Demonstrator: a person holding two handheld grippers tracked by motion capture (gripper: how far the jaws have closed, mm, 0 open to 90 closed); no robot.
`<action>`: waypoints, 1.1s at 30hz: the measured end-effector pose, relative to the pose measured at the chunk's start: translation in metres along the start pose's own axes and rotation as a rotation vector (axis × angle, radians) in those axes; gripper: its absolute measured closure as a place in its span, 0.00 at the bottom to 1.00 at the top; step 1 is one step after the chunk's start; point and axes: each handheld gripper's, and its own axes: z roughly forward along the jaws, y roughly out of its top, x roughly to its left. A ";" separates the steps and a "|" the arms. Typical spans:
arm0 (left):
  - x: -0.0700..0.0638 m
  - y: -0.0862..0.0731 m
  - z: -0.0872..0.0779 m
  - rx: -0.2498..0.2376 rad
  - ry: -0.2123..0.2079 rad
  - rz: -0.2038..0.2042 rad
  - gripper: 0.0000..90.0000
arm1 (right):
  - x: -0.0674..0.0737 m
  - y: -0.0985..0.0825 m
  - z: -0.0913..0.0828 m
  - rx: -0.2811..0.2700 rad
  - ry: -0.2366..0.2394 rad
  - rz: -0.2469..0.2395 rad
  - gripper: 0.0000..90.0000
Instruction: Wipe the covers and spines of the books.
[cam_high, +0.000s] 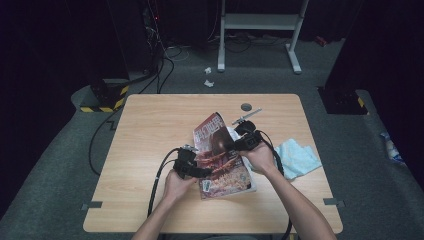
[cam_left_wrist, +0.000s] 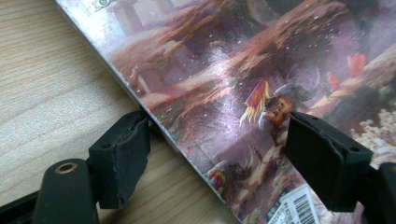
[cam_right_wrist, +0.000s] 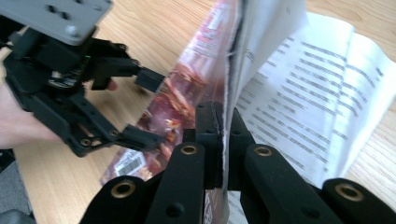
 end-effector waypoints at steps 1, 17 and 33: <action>0.000 0.000 0.000 -0.003 0.001 0.007 0.24 | 0.001 0.000 0.000 0.000 -0.001 -0.003 0.98; 0.004 -0.001 0.002 -0.040 -0.058 -0.028 0.37 | -0.003 -0.004 -0.004 -0.043 0.044 -0.021 0.98; 0.000 -0.003 -0.002 -0.020 -0.014 -0.027 0.62 | -0.024 -0.020 0.024 0.069 -0.172 0.015 0.81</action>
